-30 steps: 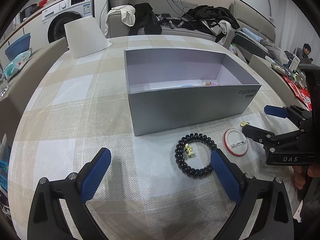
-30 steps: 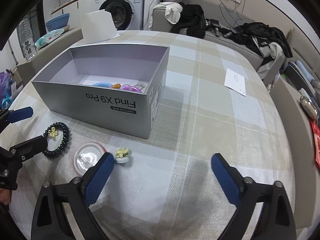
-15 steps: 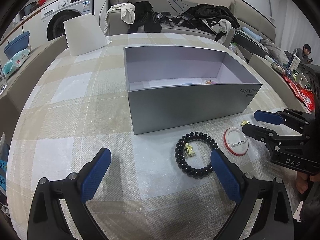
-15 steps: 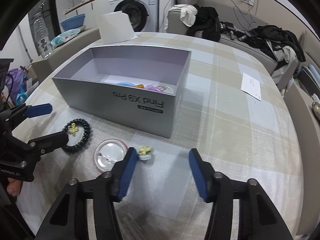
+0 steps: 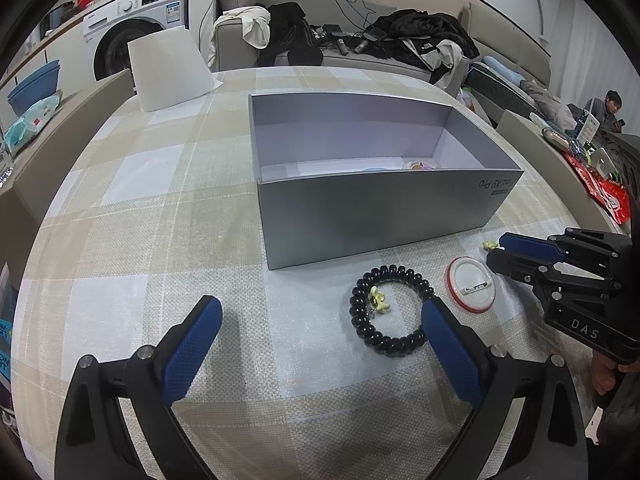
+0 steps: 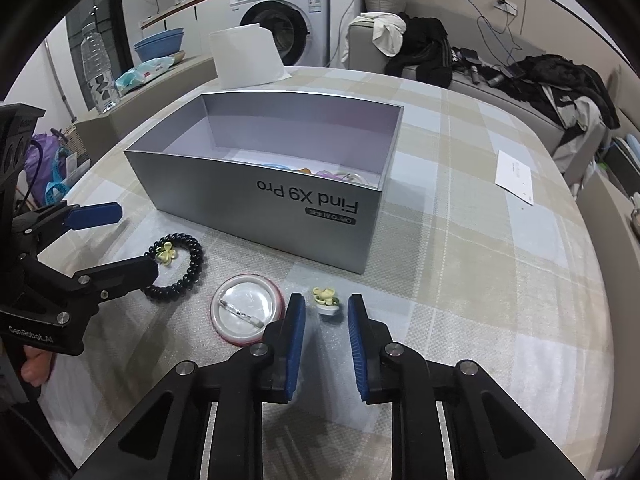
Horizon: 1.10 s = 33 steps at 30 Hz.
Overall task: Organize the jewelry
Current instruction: 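Reach the right tool to the small yellow charm and grasp it, then grasp the black bead bracelet with the left tool while the right tool holds the yellow charm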
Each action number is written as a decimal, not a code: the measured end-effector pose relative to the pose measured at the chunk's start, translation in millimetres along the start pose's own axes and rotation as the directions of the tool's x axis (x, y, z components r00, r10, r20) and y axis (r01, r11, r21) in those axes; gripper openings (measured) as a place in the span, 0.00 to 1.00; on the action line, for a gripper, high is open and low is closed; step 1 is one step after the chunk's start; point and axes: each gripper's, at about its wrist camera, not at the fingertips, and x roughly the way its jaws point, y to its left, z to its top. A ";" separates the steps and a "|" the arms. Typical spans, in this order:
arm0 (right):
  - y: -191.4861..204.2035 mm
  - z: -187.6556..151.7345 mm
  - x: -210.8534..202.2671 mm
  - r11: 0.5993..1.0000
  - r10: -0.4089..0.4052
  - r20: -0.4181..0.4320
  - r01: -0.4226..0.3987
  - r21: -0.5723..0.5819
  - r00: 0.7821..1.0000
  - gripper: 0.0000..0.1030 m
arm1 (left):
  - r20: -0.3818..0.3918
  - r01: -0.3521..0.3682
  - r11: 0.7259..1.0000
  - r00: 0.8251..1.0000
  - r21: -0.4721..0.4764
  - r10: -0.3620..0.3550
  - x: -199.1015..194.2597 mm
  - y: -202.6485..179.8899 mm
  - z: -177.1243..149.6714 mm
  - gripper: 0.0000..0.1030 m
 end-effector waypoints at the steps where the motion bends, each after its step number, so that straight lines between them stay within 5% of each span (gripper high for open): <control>1: -0.2 0.1 0.1 1.000 0.002 0.000 -0.002 0.002 1.000 0.19 | 0.003 0.000 1.000 1.000 0.000 0.000 -0.2 0.3 0.0 0.95; 9: 0.0 0.0 0.3 1.000 0.000 0.006 0.000 0.006 1.000 0.11 | 0.005 0.000 1.000 1.000 -0.001 0.000 -1.2 0.3 -1.1 0.95; 26: 3.6 -1.5 -12.4 0.999 0.044 0.068 -0.044 -0.003 0.997 0.10 | 0.002 0.021 1.000 1.000 0.000 -0.021 -1.1 0.8 -0.7 0.95; 33: 2.2 -0.2 -21.1 0.999 0.050 0.103 -0.051 0.014 0.993 0.10 | -0.009 0.069 0.994 0.998 0.085 -0.068 -1.7 -16.2 -3.2 0.95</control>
